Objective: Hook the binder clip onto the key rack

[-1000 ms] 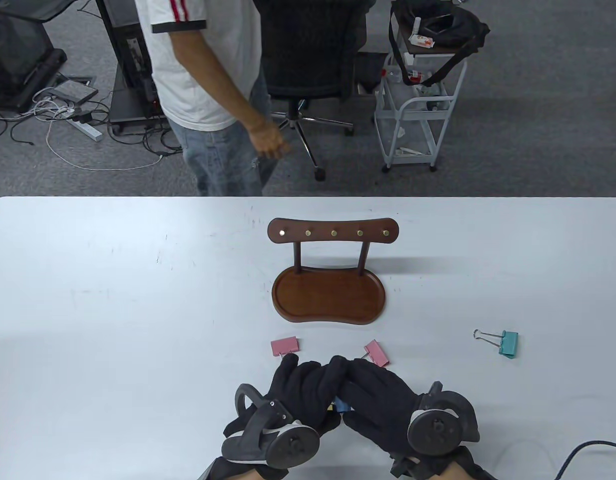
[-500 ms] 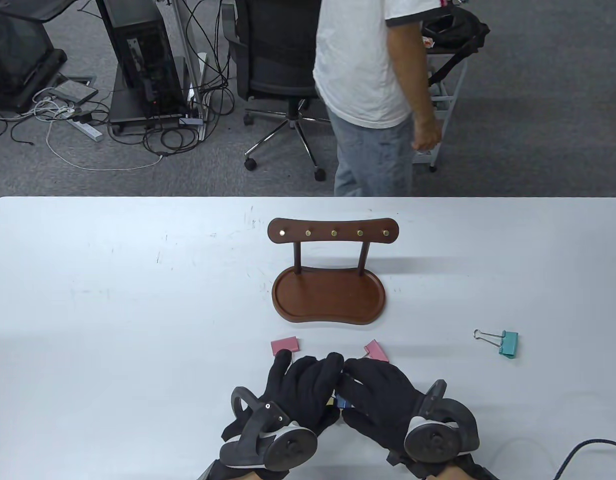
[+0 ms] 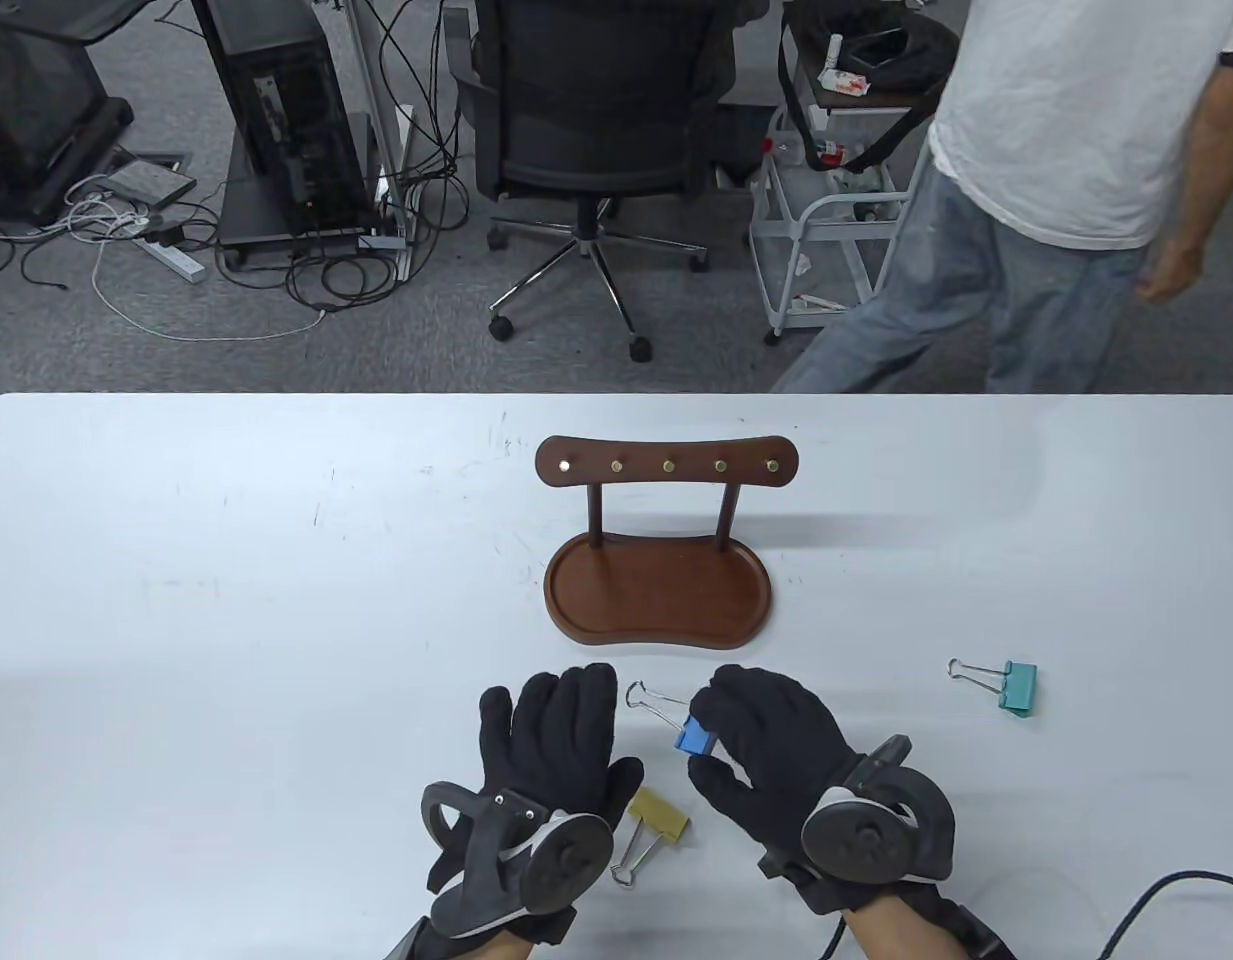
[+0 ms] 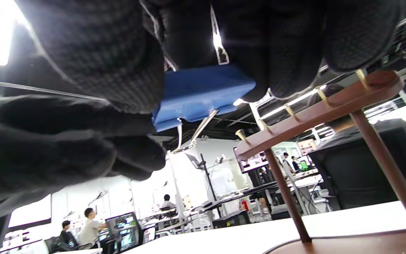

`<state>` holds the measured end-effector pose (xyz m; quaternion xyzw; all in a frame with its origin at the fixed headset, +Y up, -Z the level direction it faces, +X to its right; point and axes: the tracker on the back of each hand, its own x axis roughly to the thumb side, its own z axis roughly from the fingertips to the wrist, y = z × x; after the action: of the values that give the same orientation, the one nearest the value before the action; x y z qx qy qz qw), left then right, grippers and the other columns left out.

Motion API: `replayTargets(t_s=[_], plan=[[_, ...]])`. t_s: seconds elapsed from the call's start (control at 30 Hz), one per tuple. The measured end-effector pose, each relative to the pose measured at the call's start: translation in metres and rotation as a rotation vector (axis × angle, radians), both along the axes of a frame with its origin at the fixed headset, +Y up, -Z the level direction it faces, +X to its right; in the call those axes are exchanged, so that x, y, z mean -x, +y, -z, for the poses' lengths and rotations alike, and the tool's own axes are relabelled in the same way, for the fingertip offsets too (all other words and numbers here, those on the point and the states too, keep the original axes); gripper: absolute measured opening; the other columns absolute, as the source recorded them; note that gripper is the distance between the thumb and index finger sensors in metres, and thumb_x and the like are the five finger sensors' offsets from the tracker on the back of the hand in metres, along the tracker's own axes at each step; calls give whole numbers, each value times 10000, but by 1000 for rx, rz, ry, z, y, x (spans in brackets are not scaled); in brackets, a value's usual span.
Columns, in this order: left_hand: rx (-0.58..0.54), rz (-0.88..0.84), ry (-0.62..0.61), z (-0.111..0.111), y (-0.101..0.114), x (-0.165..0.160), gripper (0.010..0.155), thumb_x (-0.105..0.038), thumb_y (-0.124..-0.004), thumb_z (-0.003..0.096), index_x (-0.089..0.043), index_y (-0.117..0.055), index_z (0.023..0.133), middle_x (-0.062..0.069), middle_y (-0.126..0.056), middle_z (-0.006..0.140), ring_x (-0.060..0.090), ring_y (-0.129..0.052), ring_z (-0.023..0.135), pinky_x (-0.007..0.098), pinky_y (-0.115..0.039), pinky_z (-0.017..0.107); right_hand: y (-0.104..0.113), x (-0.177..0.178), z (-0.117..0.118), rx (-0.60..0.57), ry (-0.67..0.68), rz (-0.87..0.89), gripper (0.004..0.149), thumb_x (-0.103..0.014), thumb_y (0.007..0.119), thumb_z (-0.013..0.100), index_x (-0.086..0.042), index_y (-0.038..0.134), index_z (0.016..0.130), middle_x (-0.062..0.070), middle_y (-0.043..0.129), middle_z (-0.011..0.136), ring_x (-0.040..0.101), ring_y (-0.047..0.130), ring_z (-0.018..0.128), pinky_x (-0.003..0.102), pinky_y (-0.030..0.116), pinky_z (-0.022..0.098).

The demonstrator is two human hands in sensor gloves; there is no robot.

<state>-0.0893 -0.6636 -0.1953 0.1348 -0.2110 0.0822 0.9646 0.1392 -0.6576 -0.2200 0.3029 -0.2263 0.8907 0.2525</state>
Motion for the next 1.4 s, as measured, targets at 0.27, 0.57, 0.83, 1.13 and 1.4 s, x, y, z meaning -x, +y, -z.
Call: replayTargets(t_s=[0.27,0.57,0.83,1.13,1.4], plan=[[25,-5,26,1,-1,2,825,-449,-812,562,17,-511,1173,314,-690,1132,623,-678,998,819,-424,682,35,5,22,-32,-114,115,641,-432,922,453,-32,791,937,324,805,958,558,834,785,699,699,555],[54,-24,39,3,-2,4,809,-450,-800,567,18,-528,1169,312,-707,1121,616,-698,988,822,-424,679,67,26,43,-54,-154,169,638,-427,921,460,-19,791,933,328,800,960,562,835,780,698,699,554],[65,-35,62,4,-2,7,804,-449,-798,569,19,-532,1166,310,-717,1114,614,-706,982,824,-421,677,79,56,66,-40,-174,168,636,-425,917,468,-15,786,937,329,795,966,563,830,786,698,695,558],[76,-59,132,6,-1,15,786,-434,-792,575,31,-544,1159,320,-728,1099,620,-718,965,829,-417,671,78,81,97,21,-218,183,635,-423,914,476,-14,779,943,329,788,972,562,823,792,698,687,563],[103,-76,149,6,-2,16,782,-431,-788,578,35,-545,1158,323,-734,1094,622,-724,958,827,-419,671,61,94,114,63,-289,111,621,-427,910,483,-16,789,933,335,795,962,563,832,774,696,697,548]])
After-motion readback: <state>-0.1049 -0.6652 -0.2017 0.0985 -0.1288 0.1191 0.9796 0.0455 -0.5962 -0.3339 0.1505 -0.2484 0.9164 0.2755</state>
